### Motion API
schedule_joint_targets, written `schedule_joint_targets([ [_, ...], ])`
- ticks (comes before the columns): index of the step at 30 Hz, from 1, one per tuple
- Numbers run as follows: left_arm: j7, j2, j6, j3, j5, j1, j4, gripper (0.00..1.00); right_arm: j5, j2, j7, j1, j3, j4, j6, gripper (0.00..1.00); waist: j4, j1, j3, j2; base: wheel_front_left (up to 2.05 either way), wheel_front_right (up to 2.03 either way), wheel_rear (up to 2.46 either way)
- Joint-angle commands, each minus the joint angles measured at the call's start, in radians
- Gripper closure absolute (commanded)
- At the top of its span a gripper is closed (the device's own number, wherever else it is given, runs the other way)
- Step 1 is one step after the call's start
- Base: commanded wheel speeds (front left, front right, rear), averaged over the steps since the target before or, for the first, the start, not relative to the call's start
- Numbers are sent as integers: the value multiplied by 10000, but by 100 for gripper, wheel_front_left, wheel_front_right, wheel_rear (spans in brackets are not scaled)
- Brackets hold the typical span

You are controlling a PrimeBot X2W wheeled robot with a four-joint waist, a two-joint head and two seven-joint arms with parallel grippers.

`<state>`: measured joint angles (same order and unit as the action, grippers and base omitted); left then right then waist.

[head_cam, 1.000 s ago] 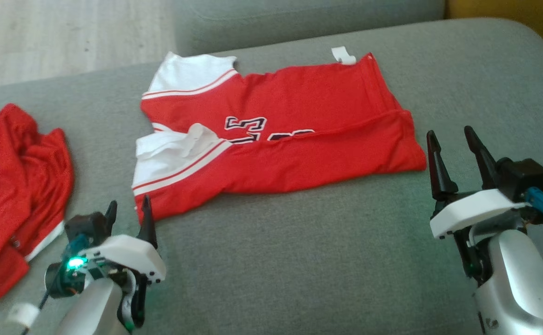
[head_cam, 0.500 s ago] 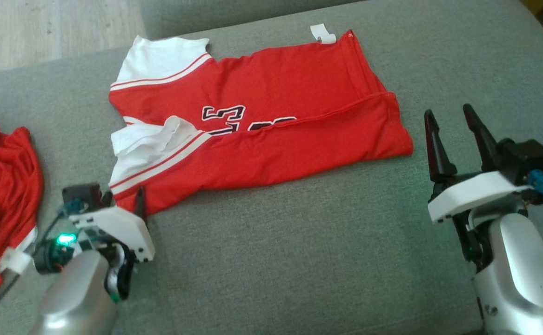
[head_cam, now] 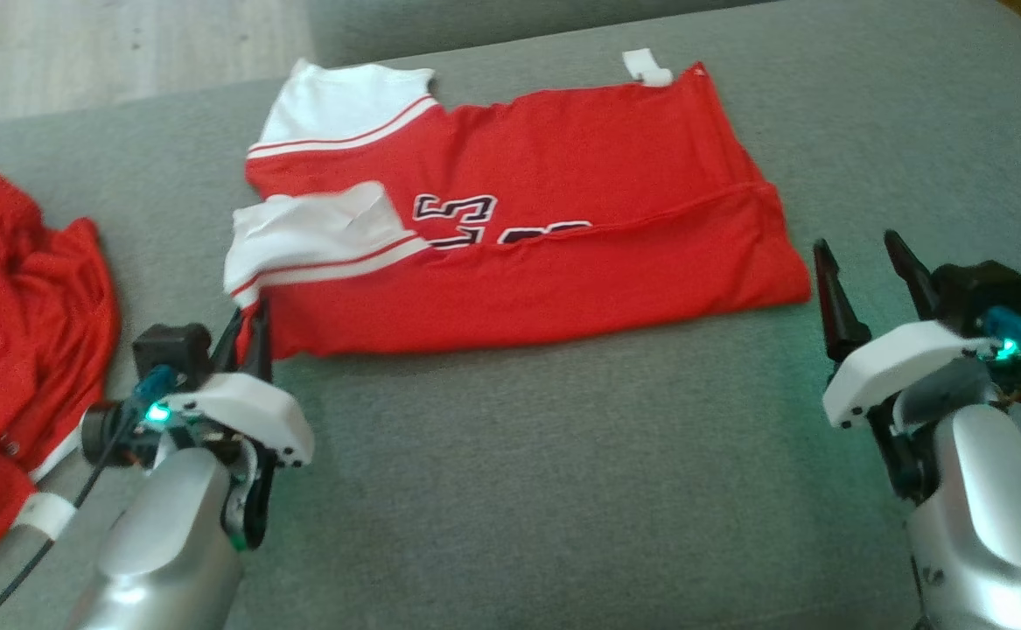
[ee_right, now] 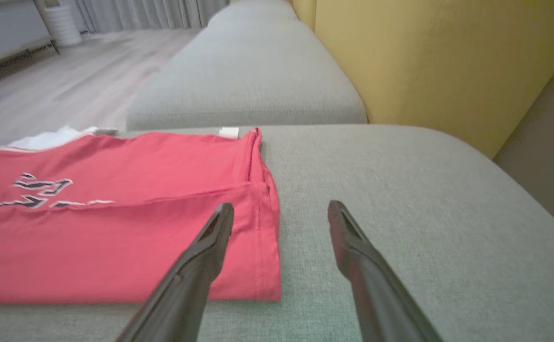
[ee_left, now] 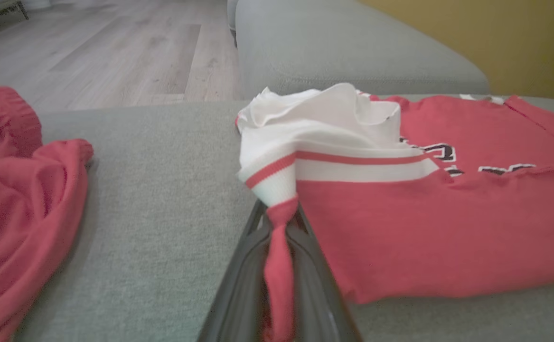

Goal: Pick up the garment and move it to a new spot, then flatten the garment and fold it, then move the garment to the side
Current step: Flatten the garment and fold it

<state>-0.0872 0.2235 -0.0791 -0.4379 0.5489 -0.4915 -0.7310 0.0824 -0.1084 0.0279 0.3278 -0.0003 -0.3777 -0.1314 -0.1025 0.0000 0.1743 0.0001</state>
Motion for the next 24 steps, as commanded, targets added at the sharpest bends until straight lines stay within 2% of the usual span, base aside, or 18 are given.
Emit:
schedule_joint_targets([
  [1, -398, 273, 0, 196, -195, -475, 533, 100, -240, 80, 344, 631, -94, -73, 7, 0, 256, 0, -51, -1, 0, 0, 0],
  [9, -522, 138, 70, -146, -389, -555, 1285, 100, -675, 465, 1649, 1534, -1457, -1804, 7, 0, 742, 0, 79, -1, 0, 0, 0],
  [14, -466, 92, 71, -350, -477, -544, 1654, 100, -958, 564, 2019, 2107, -2020, -2942, 7, 0, 960, 0, 232, -1, 0, 0, 0],
  [21, -410, 132, 56, -476, -502, -545, 1848, 100, -402, 579, 2100, 2673, -1972, -4552, 7, 0, 1100, 0, 385, -1, 0, 0, 0],
  [22, -401, 145, 47, -490, -508, -549, 1855, 100, -414, 579, 2079, 2728, -1923, -4722, 7, 3, 1111, 0, 395, -1, 0, 0, 0],
  [23, -396, 158, 37, -499, -511, -549, 1861, 100, -434, 579, 2048, 2783, -1882, -4868, 7, 64, 1117, 0, 404, -1, 0, 0, 0],
  [24, -391, 170, 27, -503, -506, -544, 1866, 100, -454, 580, 2003, 2836, -1864, -4995, 7, 100, 1117, 0, 409, -1, 0, 0, 0],
])
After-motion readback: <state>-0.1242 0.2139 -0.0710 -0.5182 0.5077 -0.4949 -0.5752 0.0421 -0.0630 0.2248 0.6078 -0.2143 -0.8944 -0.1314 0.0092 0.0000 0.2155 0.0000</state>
